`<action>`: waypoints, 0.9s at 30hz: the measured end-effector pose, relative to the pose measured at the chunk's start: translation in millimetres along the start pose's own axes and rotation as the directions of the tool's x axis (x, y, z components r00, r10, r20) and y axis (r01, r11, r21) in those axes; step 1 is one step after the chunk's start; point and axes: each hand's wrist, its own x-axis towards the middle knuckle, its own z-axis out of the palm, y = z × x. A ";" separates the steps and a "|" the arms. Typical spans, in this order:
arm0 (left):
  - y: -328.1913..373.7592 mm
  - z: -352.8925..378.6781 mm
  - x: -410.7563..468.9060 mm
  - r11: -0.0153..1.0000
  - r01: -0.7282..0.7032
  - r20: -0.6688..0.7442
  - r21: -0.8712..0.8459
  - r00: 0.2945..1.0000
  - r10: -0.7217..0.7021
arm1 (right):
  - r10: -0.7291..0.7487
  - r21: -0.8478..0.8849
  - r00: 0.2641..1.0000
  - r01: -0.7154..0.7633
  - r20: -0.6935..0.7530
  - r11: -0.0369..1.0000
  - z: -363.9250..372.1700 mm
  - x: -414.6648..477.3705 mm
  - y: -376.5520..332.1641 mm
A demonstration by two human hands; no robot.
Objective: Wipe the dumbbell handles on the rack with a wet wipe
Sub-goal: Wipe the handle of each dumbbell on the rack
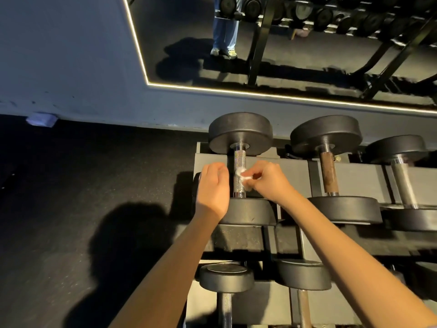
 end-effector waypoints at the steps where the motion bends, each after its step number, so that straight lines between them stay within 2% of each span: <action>1: -0.1 -0.5 -0.2 1.000 -0.002 0.005 0.001 1.000 0.002 | -0.005 -0.037 0.996 0.008 0.088 0.999 -4.3 -2.2 -0.7; 2: -1.2 -0.5 -0.1 1.000 -0.001 0.008 -0.002 1.000 0.001 | -0.015 -0.057 0.990 0.023 0.139 0.998 -7.7 -2.1 -1.8; 3: -1.8 -0.5 -0.2 1.000 -0.001 0.008 -0.005 1.000 0.001 | -0.029 -0.046 0.991 0.035 0.132 0.998 -10.2 0.1 -4.1; 5: -3.2 -0.2 0.2 1.000 -0.001 -0.001 -0.023 1.000 0.001 | -0.029 0.016 0.999 0.029 -0.040 0.999 -11.7 9.8 -9.9; 7: -5.1 0.3 0.9 0.999 0.009 0.000 -0.032 1.000 -0.009 | -0.025 0.021 0.970 0.031 -0.244 0.999 -6.7 20.4 -13.2; 9: -6.3 0.5 1.7 0.999 0.022 0.005 -0.037 1.000 -0.021 | -0.031 0.015 0.950 0.038 -0.309 0.999 4.2 24.0 -13.5; 12: -8.3 2.3 4.2 0.998 0.034 -0.004 -0.055 0.999 -0.034 | -0.047 0.027 0.959 0.057 -0.280 0.998 14.5 15.9 -4.9; 16: -7.0 3.4 3.5 0.997 0.041 -0.032 -0.065 0.999 -0.043 | -0.113 -0.102 0.993 0.117 0.037 0.988 -3.4 5.8 4.7; 17: -7.9 3.7 3.4 0.996 0.050 -0.037 -0.067 0.998 -0.053 | -0.113 -0.124 0.992 0.120 0.060 0.985 -7.9 8.3 2.9; 18: -8.9 3.8 3.6 0.995 0.062 -0.040 -0.074 0.997 -0.065 | -0.124 -0.129 0.992 0.126 0.023 0.984 -10.6 12.5 -0.3; 21: -7.2 3.2 3.5 0.990 0.100 -0.047 -0.100 0.993 -0.105 | -0.120 -0.100 0.963 0.098 -0.241 0.990 -7.1 25.8 -17.2; 22: -6.9 3.3 3.5 0.990 0.106 -0.049 -0.090 0.993 -0.111 | -0.103 -0.098 0.951 0.077 -0.290 0.992 -3.5 27.9 -21.6; 24: -4.5 3.0 2.0 0.992 0.107 -0.052 -0.070 0.992 -0.111 | -0.088 -0.130 0.953 0.052 -0.290 0.990 2.6 26.8 -21.5; 27: -0.4 2.4 1.0 0.989 0.105 -0.051 -0.100 0.993 -0.110 | -0.123 -0.185 0.986 0.100 -0.117 0.978 -2.4 14.5 -10.9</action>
